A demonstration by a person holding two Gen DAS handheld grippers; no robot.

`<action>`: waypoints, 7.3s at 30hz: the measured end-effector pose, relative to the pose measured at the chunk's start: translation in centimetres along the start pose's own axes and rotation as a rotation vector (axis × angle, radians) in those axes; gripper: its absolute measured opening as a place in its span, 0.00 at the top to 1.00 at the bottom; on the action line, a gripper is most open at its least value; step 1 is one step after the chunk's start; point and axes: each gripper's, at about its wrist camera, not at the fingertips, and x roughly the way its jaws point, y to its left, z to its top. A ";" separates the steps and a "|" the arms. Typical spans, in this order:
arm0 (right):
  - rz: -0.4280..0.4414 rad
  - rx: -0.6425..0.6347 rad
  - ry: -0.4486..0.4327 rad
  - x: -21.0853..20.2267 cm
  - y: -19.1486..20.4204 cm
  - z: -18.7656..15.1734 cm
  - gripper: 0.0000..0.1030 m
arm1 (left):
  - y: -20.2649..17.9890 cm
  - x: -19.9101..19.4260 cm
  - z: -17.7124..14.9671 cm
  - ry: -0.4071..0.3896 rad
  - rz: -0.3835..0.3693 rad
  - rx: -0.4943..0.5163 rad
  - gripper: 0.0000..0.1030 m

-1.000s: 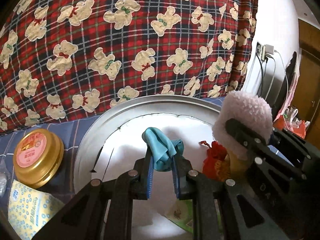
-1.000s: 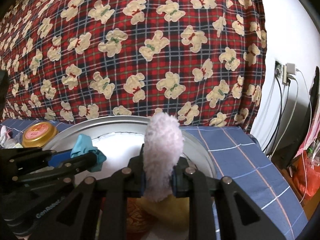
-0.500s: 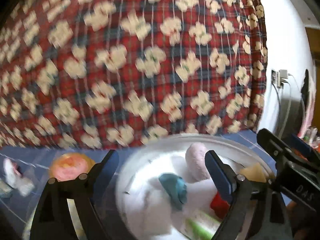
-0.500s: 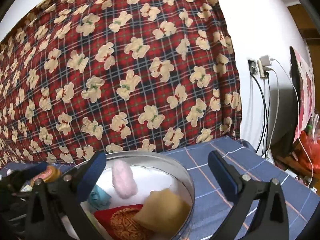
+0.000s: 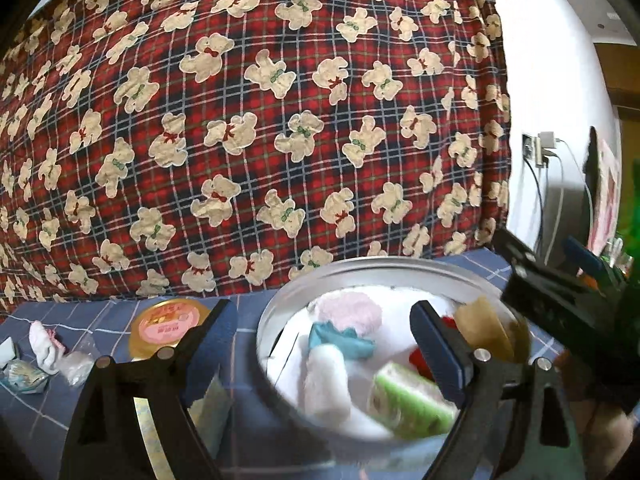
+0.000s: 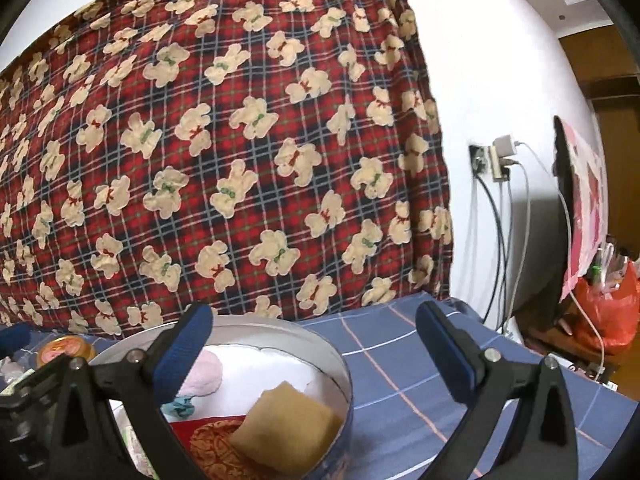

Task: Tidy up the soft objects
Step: 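Move both grippers back toward the remaining items on the table, then grasp the cotton-swab bag with the left gripper while the right gripper grasps the clear plastic bag, then carry the cotton-swab bag and clear plastic bag over the metal tin with both grippers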

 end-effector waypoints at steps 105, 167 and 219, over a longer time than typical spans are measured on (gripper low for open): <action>0.457 -0.468 0.687 2.7 47.6 -11.1 0.32 | 47.1 -7.5 -5.0 0.157 -0.003 -0.369 0.51; 0.282 -0.321 0.041 -7.8 25.4 -3.1 0.65 | 24.3 -7.2 -2.6 -0.001 -0.009 -0.236 0.51; 0.233 -0.177 0.031 -5.9 17.1 -0.9 0.63 | 23.9 -1.2 -8.1 0.533 -0.109 -0.330 0.68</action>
